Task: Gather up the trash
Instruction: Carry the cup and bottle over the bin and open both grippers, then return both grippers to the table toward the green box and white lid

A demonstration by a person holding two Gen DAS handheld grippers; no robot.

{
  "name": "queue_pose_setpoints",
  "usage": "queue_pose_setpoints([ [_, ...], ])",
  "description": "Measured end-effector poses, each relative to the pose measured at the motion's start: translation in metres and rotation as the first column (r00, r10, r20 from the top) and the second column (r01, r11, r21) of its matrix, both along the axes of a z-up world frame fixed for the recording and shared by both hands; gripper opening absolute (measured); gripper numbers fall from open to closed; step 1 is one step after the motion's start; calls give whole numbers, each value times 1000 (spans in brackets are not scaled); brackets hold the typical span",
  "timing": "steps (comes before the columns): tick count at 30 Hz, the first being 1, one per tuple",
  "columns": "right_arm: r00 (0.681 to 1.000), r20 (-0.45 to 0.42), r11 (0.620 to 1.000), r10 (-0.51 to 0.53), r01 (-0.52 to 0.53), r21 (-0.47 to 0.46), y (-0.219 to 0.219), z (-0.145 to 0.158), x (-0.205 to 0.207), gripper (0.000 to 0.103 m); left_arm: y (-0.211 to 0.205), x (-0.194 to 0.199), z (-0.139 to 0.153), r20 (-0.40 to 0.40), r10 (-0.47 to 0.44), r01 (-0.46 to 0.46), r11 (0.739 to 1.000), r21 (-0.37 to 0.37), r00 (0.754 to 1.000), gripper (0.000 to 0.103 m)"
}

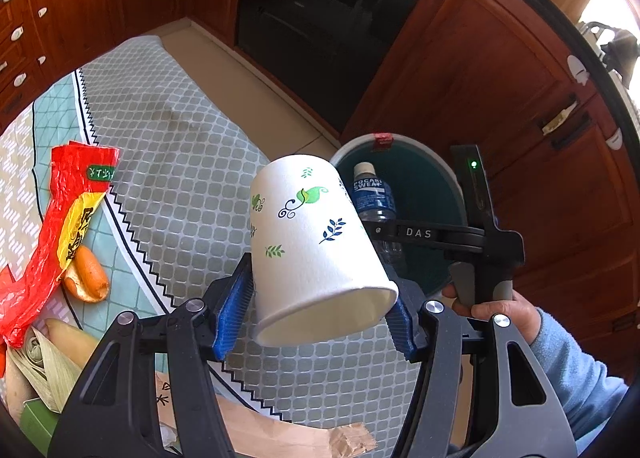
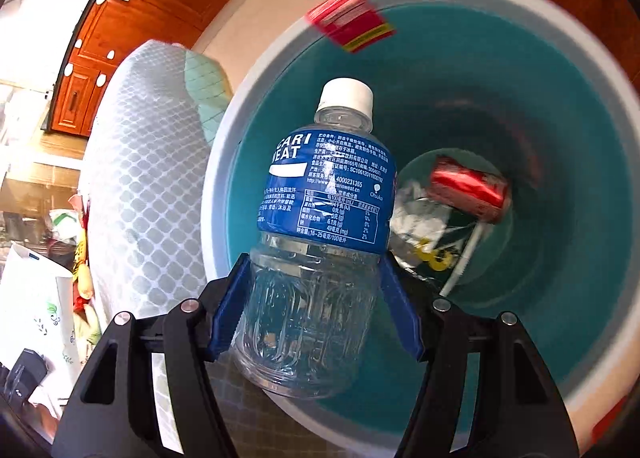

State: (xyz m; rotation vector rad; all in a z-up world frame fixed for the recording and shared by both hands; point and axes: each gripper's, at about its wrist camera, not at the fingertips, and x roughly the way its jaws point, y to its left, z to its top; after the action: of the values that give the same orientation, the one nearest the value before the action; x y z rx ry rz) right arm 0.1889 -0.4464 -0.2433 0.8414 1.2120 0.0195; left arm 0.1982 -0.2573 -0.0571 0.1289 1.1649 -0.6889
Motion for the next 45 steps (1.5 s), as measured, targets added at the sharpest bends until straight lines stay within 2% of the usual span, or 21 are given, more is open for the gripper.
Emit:
queue_pose_setpoints([
  [3,1000,-11,1000,6,-6,24,7,-3,0,61,3,0,2,3,6,-6,1000,-3,1000,61],
  [10,999,8,997,-42,43,-57,-12,12,-12,62,0,-5,3,8,-12,12,1000,-6,1000,62],
  [16,999,-16,998,-40,39,-54,-17,11,-17,62,-7,-9,4,-3,-19,19,1000,-16,1000,63],
  [18,999,-14,998,-31,30,-63,-16,11,-17,67,-11,-12,5,2,-28,28,1000,-14,1000,63],
  [19,1000,-16,998,-26,25,-56,-15,12,-17,77,-14,-13,5,4,-36,36,999,-13,999,63],
  [20,999,-18,998,-28,27,-51,-15,13,-18,82,-17,-13,5,5,-45,45,999,-12,999,64],
  [26,997,3,995,-74,74,-73,-29,30,-38,83,-53,-20,3,13,-117,117,993,1,993,67],
  [32,985,13,974,-172,172,-150,-53,47,-64,87,-106,-27,-12,20,-219,219,975,40,975,68],
  [36,978,10,964,-208,207,-166,-65,52,-77,87,-129,-28,-35,-15,-236,236,967,93,972,77],
  [40,977,3,962,-214,211,-171,-71,53,-85,87,-138,-29,-47,-22,-228,229,963,143,973,77],
  [45,977,1,962,-214,211,-172,-71,55,-86,87,-125,-27,-49,-22,-207,208,966,154,978,77],
])
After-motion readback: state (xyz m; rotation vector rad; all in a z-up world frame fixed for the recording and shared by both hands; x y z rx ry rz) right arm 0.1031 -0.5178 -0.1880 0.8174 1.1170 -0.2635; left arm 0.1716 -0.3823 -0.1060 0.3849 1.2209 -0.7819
